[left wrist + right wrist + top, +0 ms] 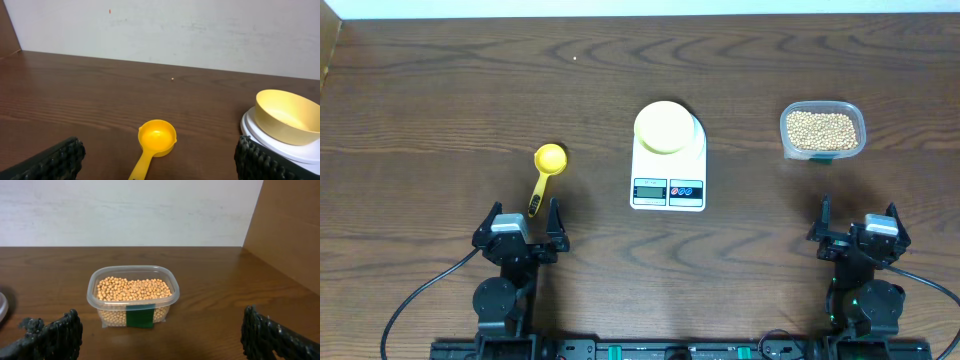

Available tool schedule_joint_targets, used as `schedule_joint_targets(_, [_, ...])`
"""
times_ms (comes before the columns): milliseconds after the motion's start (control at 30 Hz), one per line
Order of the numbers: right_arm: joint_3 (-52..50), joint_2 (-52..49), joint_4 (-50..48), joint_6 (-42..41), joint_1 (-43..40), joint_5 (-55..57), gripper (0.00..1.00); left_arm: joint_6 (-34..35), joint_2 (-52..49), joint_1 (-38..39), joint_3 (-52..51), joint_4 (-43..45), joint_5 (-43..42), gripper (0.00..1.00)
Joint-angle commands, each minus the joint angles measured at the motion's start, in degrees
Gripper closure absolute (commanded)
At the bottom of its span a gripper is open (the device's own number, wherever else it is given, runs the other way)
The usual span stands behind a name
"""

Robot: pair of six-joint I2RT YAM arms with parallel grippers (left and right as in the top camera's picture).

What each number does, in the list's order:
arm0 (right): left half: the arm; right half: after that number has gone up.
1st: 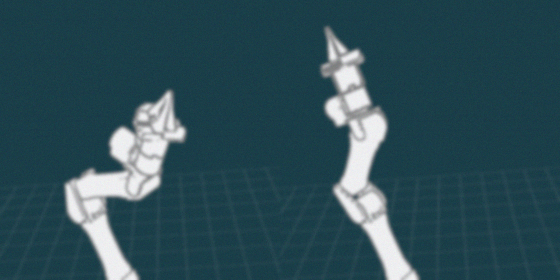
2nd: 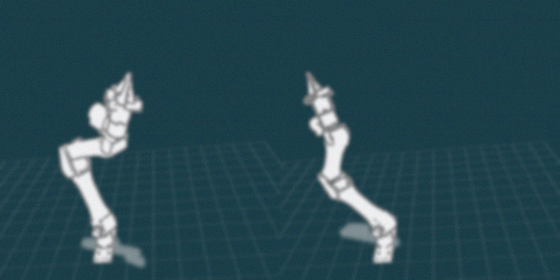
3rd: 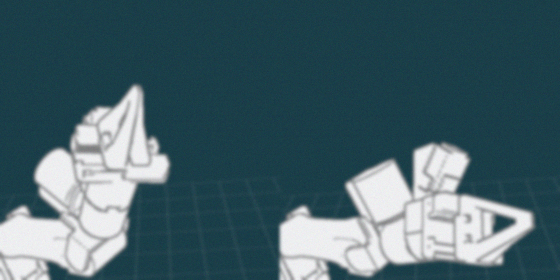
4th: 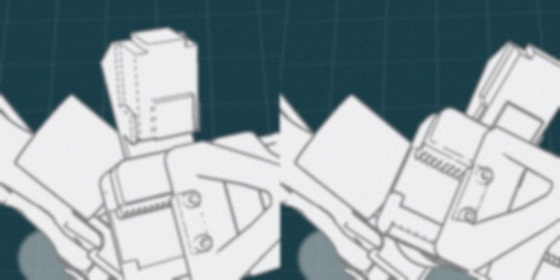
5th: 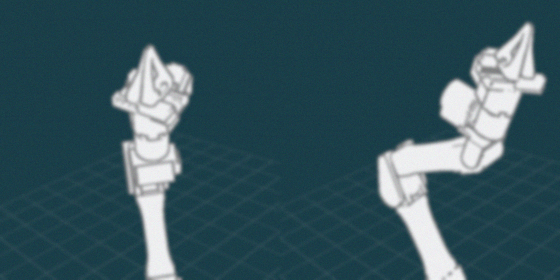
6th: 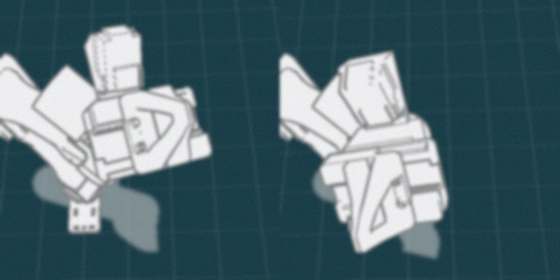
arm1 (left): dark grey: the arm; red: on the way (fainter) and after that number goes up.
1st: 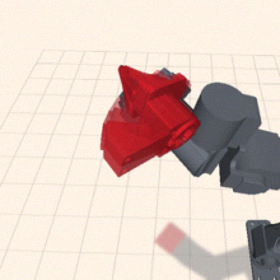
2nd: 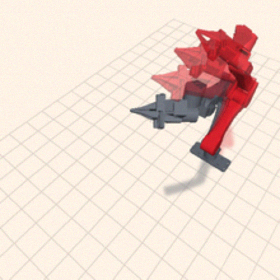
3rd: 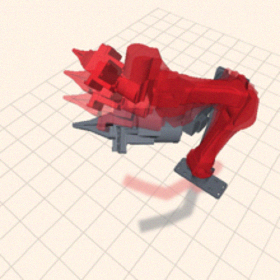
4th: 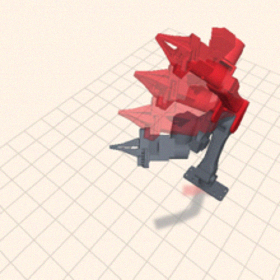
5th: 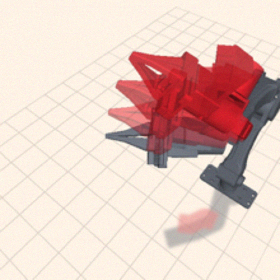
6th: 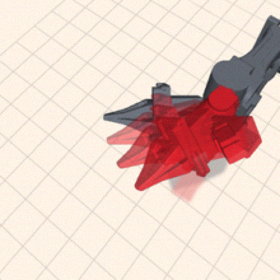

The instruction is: Scoop item into bowl and weigh 50g on scale

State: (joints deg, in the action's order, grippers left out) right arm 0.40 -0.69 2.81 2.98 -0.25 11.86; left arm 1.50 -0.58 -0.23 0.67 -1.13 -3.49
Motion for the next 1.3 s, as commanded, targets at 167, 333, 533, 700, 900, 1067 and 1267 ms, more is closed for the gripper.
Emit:
schedule_joint_targets(167, [-0.11,0.20,0.20,0.48,0.31,0.66,0.01,0.09,-0.90,-0.24,-0.44,-2.71,0.11,0.02])
schedule_joint_targets(333, [-0.11,0.20,0.22,0.48,0.31,0.66,0.01,0.09,-0.90,-0.24,-0.44,-2.71,0.11,0.03])
schedule_joint_targets(533, [-0.11,0.20,0.22,0.48,0.31,0.66,0.01,0.09,-0.87,-0.24,-0.44,-2.71,0.13,0.03])
schedule_joint_targets(700, [-0.11,0.20,0.22,0.50,0.31,0.66,0.01,0.09,-0.87,-0.24,-0.44,-2.71,0.11,0.03])
schedule_joint_targets(900, [-0.11,0.20,0.22,0.48,0.31,0.66,0.01,0.11,-0.90,-0.24,-0.44,-2.71,0.11,0.02])
schedule_joint_targets(1067, [-0.11,0.20,0.20,0.50,0.31,0.66,0.01,0.07,-0.90,-0.24,-0.44,-2.71,0.98,0.02])
schedule_joint_targets(1267, [-0.11,0.20,0.22,0.50,0.31,0.66,0.01,2.19,-0.87,-0.24,-0.42,-2.51,-0.55,0.02])
